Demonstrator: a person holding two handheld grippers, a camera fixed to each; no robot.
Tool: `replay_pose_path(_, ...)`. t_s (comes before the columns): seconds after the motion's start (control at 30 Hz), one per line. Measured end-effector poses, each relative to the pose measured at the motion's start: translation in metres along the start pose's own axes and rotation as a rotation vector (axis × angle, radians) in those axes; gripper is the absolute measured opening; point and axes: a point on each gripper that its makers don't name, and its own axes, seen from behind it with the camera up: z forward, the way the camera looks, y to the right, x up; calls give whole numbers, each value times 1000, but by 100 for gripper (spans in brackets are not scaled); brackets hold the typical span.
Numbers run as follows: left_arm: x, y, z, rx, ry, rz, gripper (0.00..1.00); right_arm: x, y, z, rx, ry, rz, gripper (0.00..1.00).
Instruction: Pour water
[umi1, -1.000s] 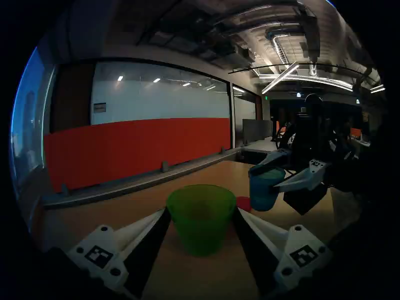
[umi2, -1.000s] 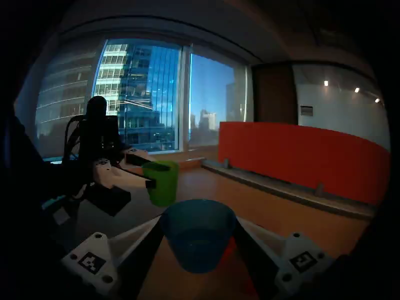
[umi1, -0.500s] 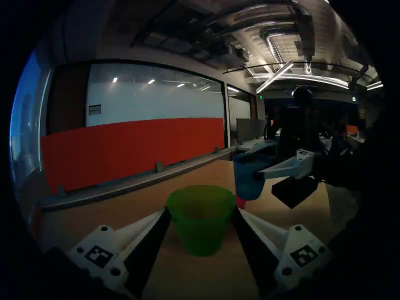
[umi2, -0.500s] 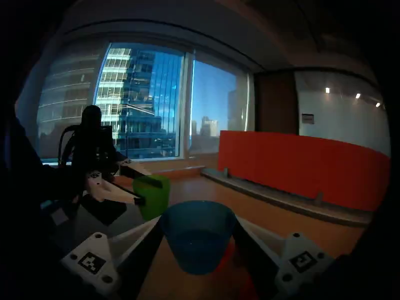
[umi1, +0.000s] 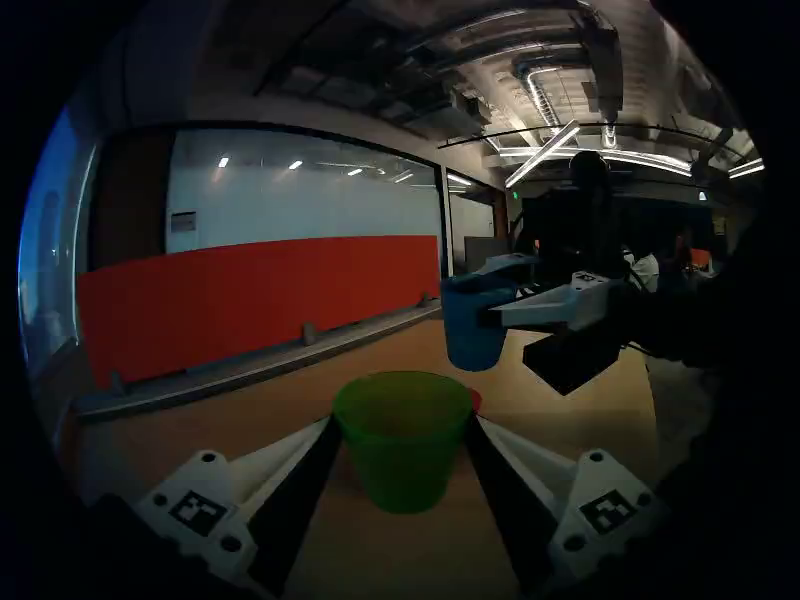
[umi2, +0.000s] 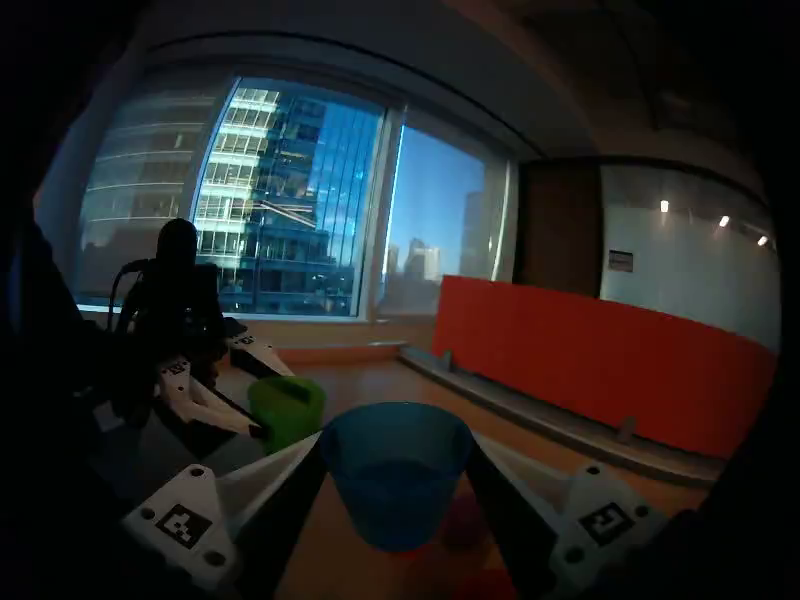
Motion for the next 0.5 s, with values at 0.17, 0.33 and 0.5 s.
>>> replay_pose_path(0.17, -3, 6, 2, -7, 2, 1, 87, 8, 1, 1, 4, 2, -45, 92)
replay_pose_path(0.33, -5, 12, 4, -13, 2, 0, 87, 16, 3, 2, 6, 2, -90, 92)
replay_pose_path(0.5, -7, 19, 6, -21, 3, -2, 87, 26, 4, 4, 9, 5, -145, 92)
